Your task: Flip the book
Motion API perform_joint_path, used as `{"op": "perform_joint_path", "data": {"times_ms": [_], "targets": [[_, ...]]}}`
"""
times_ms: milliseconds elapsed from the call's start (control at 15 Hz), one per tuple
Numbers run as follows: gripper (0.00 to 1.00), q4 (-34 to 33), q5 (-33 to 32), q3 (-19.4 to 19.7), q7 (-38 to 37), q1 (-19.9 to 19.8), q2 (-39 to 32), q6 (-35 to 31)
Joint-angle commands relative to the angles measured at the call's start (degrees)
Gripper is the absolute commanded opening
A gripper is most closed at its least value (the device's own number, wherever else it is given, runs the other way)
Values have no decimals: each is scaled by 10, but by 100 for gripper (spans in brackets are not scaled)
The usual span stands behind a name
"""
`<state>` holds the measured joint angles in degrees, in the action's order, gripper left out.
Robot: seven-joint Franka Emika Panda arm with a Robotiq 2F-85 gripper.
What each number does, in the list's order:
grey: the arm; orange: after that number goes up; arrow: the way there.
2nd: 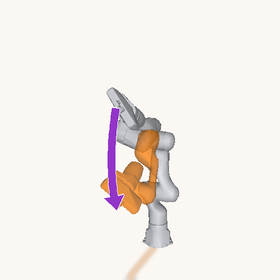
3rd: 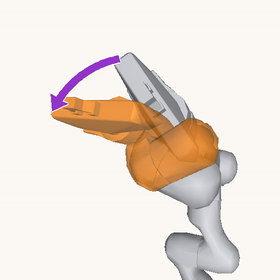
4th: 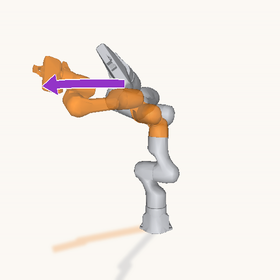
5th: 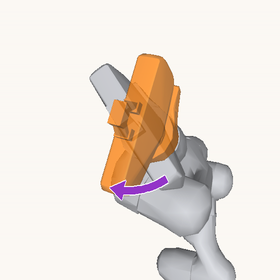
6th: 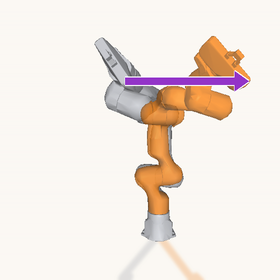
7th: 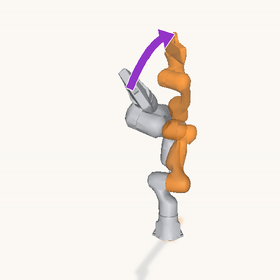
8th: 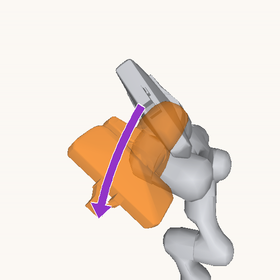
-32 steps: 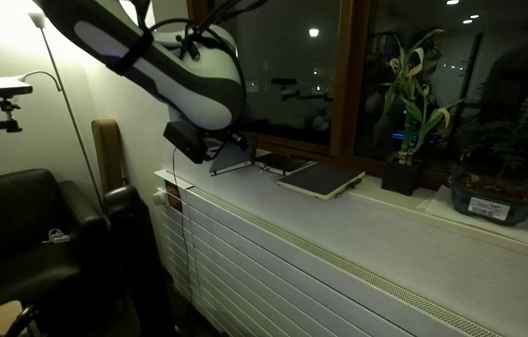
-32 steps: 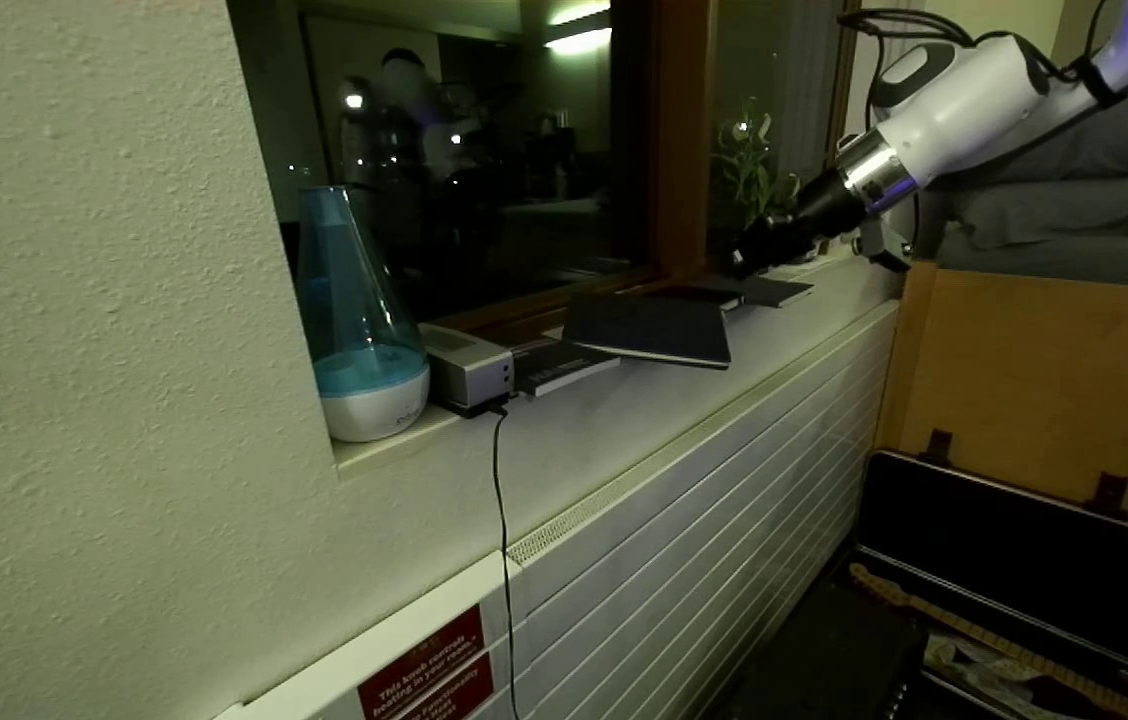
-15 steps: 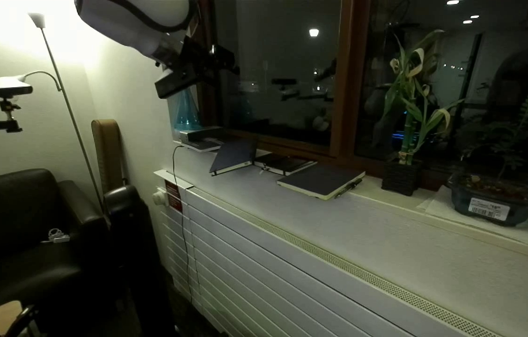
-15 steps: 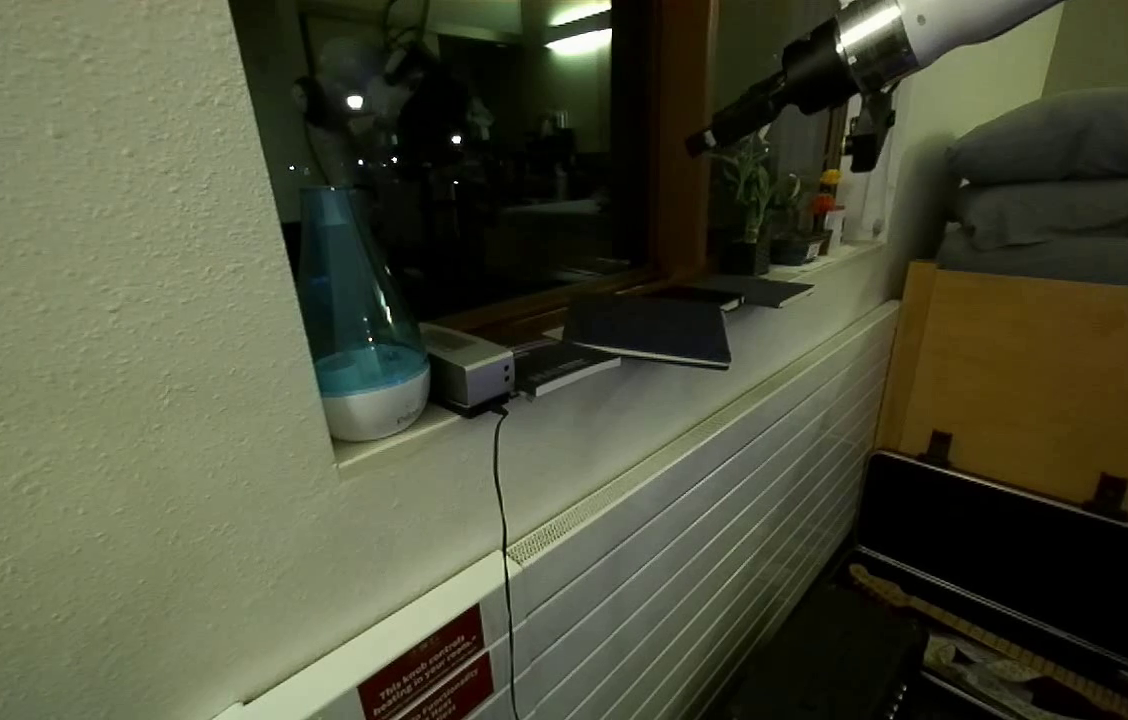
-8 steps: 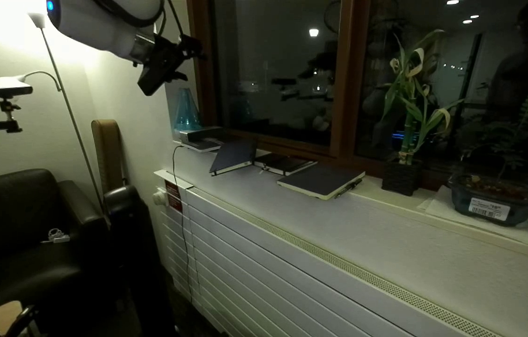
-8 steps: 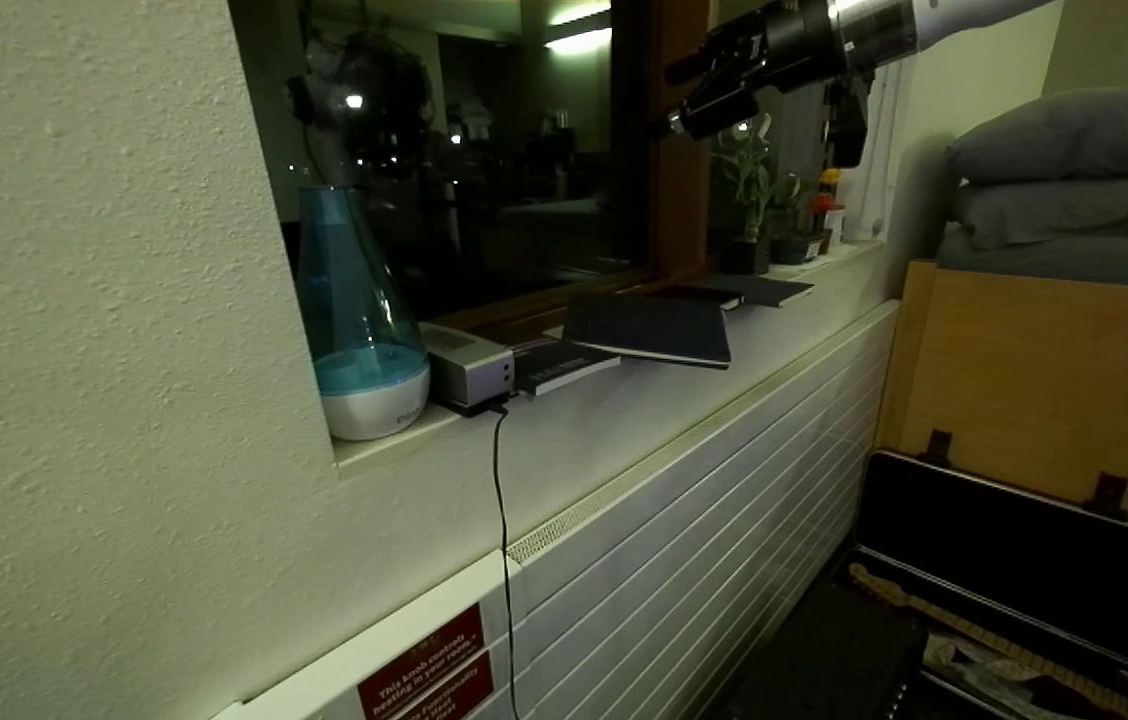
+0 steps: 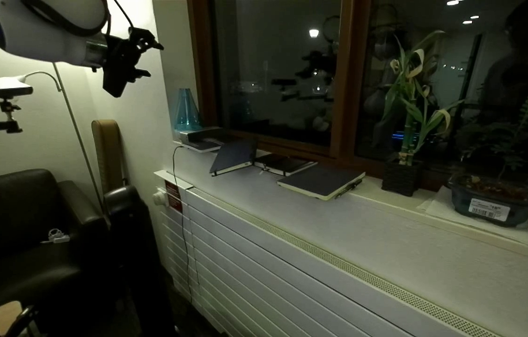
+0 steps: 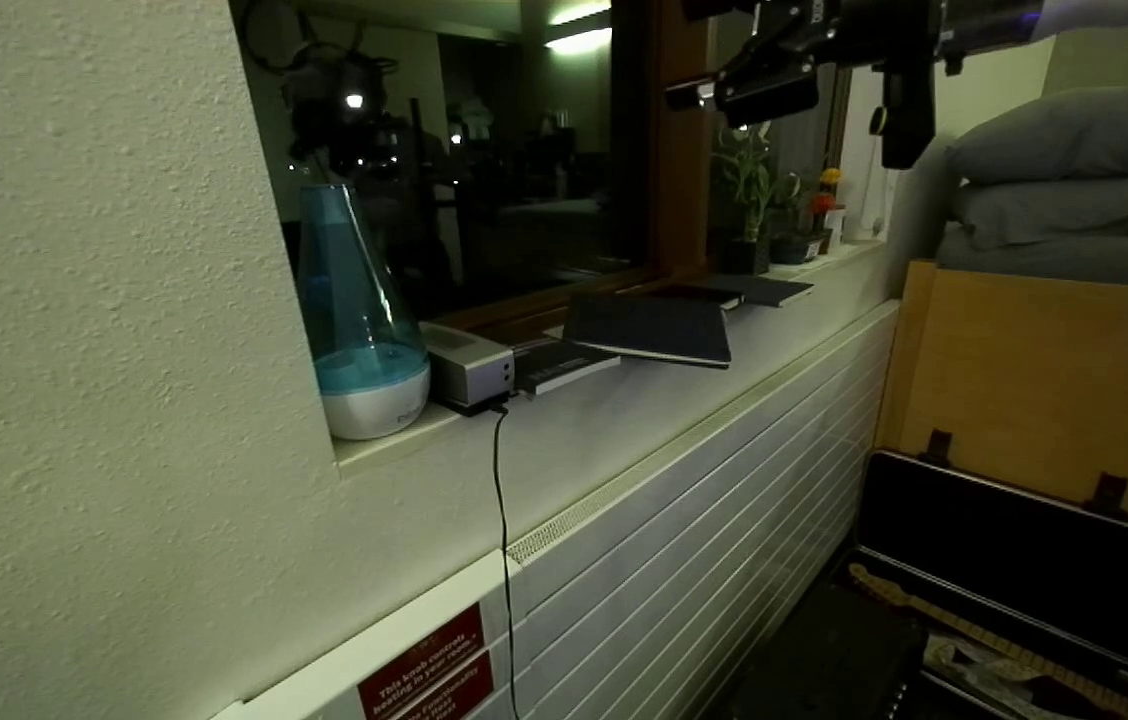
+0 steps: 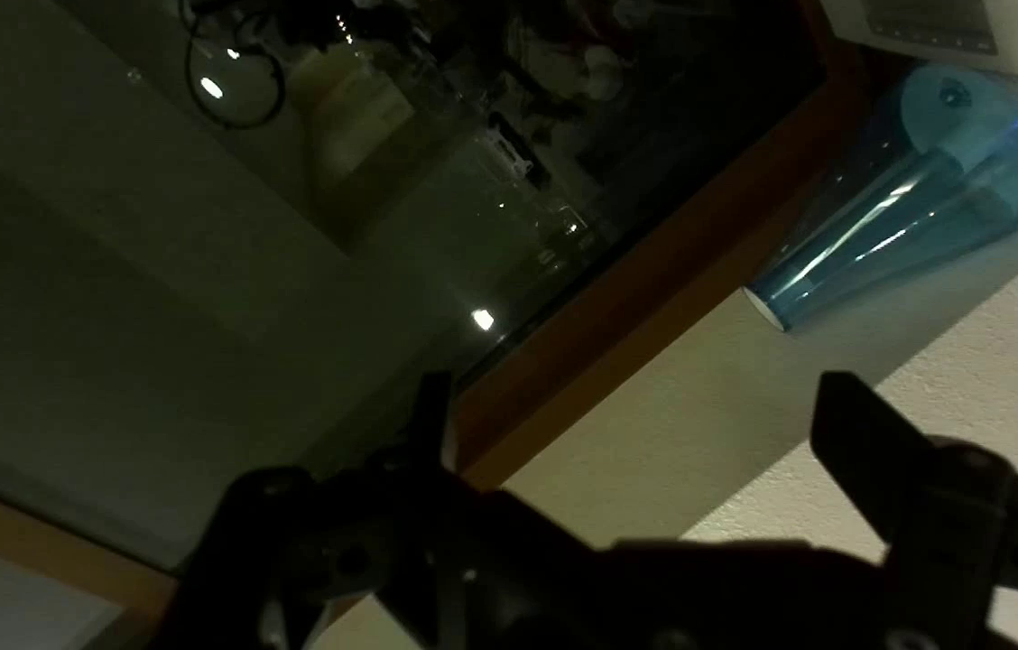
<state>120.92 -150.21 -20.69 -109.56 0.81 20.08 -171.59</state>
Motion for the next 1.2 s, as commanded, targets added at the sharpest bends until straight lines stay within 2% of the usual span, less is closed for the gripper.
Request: {"op": "perform_joint_path", "data": {"times_ms": [0,200,400,467,733,800,867,933,1133], "targets": [[100,138,0,84,54,104,106,72],[100,237,0,136,84,155,182,106],[100,320,0,172,109,173,252,118],[100,345,14,199,138,190,272,124],[100,413,34,264,197,193,341,111],[100,427,38,285,208,189,355,105],[100,388,19,251,157,130,325,58],[100,395,31,263,164,122,332,41],[100,388,86,257,172,46,321,-70]]}}
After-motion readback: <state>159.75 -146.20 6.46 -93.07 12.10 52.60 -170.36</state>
